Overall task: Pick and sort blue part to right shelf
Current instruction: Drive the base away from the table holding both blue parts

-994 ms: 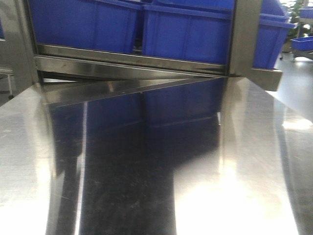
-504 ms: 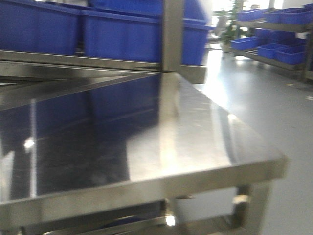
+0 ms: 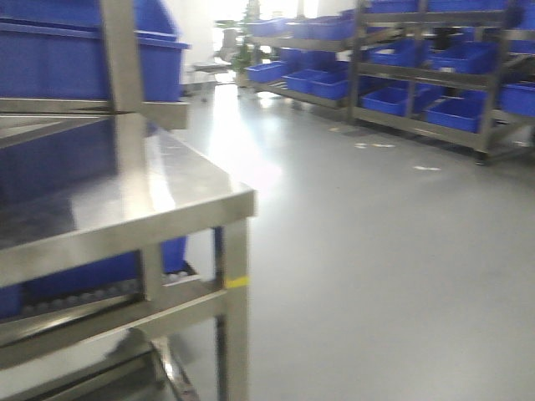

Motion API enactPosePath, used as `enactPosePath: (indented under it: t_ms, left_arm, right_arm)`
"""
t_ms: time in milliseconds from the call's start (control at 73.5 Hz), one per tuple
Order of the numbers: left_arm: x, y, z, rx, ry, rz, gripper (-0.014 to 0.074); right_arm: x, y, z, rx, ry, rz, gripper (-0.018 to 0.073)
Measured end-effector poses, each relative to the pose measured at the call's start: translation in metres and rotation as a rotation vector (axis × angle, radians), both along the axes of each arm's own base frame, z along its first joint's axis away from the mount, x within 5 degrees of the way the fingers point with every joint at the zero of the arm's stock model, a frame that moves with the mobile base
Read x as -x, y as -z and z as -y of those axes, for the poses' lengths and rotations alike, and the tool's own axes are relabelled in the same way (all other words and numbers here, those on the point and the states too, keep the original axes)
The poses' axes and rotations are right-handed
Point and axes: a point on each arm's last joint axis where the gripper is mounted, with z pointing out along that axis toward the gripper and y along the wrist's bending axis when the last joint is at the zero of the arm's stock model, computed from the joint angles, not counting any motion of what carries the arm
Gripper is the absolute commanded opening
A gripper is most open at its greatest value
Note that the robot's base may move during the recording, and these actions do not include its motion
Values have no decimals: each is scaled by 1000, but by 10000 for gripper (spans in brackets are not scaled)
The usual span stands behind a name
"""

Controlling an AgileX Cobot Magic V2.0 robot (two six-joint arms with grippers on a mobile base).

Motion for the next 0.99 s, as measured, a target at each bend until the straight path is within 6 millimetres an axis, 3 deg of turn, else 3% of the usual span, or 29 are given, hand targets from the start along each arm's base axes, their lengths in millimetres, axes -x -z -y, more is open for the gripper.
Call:
enactPosePath:
  t_ms: [994]
  left_arm:
    - [0, 0, 0, 0, 0, 0, 333]
  right_arm:
    - [0, 0, 0, 2, 1, 1, 288]
